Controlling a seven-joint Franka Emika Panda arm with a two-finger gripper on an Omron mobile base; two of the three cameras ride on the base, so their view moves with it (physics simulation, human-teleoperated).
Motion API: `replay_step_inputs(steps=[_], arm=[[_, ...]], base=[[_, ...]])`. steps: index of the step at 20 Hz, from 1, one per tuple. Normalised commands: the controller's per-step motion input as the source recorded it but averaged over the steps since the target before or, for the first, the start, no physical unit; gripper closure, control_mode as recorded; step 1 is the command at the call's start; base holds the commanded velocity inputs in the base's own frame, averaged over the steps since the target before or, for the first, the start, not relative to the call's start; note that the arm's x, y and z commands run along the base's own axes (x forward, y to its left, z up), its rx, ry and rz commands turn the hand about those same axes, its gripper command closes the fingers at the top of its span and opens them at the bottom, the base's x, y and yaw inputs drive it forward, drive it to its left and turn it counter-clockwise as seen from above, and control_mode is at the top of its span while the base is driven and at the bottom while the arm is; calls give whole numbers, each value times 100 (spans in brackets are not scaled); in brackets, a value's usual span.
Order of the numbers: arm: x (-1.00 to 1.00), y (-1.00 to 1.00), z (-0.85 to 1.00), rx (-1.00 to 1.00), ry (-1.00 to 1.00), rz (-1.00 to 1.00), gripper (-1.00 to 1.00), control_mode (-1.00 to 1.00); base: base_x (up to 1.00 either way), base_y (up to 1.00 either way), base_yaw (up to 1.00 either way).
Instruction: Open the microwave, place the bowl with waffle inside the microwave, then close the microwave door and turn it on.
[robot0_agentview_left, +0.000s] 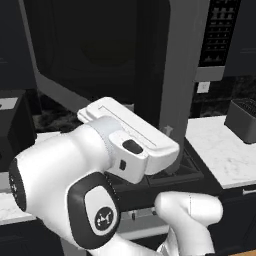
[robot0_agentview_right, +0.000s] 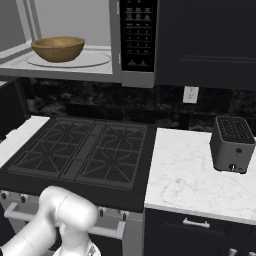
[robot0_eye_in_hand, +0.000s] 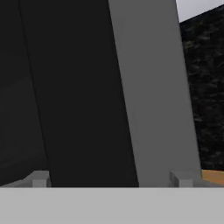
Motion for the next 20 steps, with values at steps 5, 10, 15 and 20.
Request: replay_step_inputs(steps=[5,10,15,20], arm=[[100,-100,19,10,0,0,-100,-100],[100,-87,7,9,-5,9,-100,-100],[100,-68,-8,0,0,21,-100,-100],[100,-46,0,1,12,15,-100,-100]], base=[[0,0,0],[0,0,0],[0,0,0],[0,0,0]])
